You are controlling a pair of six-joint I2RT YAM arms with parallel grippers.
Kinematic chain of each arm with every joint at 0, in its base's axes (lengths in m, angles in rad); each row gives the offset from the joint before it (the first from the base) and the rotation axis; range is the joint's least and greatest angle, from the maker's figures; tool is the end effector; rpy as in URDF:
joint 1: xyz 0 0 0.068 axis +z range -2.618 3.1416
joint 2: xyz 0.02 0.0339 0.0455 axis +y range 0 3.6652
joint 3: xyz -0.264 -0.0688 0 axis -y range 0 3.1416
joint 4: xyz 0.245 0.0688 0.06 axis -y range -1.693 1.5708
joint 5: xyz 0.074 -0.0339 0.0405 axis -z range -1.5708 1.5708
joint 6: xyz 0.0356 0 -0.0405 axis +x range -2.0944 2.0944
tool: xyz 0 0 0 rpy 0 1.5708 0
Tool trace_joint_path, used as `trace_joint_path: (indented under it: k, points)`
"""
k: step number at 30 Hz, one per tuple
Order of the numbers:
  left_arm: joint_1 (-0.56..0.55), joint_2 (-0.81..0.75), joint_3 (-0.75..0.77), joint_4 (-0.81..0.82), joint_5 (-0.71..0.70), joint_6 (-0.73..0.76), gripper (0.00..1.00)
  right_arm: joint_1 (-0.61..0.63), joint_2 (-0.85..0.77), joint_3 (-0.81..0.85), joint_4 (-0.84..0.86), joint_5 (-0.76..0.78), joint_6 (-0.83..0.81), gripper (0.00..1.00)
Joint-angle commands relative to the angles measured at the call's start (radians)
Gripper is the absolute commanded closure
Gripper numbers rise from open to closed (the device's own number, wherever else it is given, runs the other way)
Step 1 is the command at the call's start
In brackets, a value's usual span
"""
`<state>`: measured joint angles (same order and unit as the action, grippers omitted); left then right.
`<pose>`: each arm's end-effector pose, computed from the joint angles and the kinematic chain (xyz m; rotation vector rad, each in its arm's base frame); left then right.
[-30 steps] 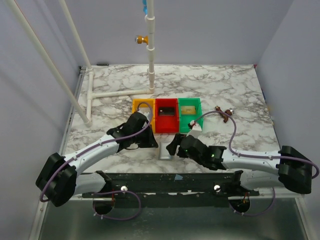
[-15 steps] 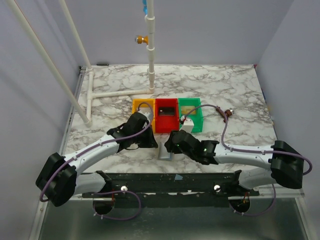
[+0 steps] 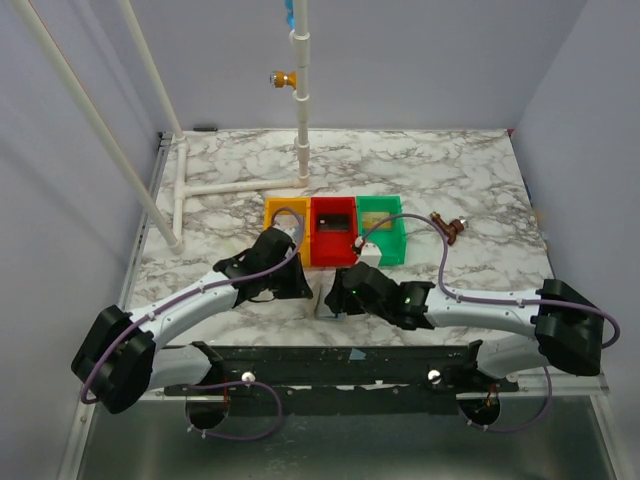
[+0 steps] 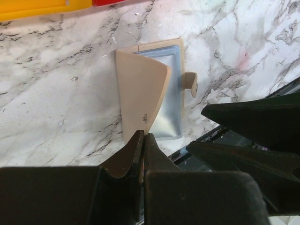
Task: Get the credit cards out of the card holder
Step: Remove the credit card from the card holder.
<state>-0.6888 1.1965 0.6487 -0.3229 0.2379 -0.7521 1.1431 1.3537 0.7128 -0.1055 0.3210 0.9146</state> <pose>0.1752 -0.1551 0.1998 0.0315 2.6346 -0.8704 0.1241 0.2451 0.1997 -0.1034 2.3700 0.6888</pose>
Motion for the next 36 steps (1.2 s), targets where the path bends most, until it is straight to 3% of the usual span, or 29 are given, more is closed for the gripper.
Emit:
trace_joint_path:
  k: [1, 9, 20, 36]
  points:
    - [0.015, -0.005, -0.036, -0.058, -0.045, 0.003, 1.00, -0.003, 0.012, -0.030, 0.019, -0.041, 0.036, 0.45]
    - [0.033, -0.030, -0.062, -0.074, -0.051, 0.003, 1.00, -0.003, 0.060, -0.044, 0.097, -0.075, 0.091, 0.31]
    - [0.051, -0.050, -0.075, -0.106, -0.081, 0.011, 1.00, -0.003, 0.091, -0.049, 0.157, -0.073, 0.117, 0.27]
    - [0.061, -0.051, -0.141, -0.042, -0.086, -0.077, 1.00, -0.003, 0.009, -0.086, 0.032, -0.047, 0.154, 0.22]
